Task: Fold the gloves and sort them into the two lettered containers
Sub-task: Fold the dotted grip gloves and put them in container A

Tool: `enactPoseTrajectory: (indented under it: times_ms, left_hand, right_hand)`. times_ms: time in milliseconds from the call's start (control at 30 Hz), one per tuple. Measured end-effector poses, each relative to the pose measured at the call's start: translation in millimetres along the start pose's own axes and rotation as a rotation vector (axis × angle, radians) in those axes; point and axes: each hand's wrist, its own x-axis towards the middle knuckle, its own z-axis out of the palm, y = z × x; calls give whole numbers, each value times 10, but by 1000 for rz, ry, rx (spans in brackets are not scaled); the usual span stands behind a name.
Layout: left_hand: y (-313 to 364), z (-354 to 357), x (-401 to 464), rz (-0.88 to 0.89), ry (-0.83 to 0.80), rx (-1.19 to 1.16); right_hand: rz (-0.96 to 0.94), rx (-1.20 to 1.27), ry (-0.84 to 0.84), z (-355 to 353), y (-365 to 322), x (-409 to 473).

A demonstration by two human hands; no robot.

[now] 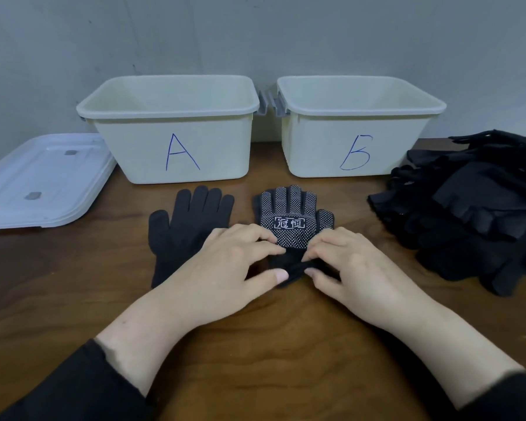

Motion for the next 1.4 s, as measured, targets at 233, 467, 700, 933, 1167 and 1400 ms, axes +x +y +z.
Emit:
enactPoseTrajectory:
  times_ms: [233,467,700,933,1167,1400]
  left_hand:
    - [78,142,66,87,53,77]
    - [53,145,110,-15,158,-88]
    - [104,131,183,-187,241,-177]
    - [32,134,223,-104,277,18]
    - [-1,97,212,-18,106,235]
    - [-51,36,167,-53,-5,211]
  right_hand:
    - [8,121,-15,-100,-48,-35]
    - [146,214,111,-51,-7,20]
    - [305,327,175,33,30,90]
    - [156,50,207,78,62,137]
    - [53,17,-40,-30,168,98]
    - [84,45,0,-4,179,140]
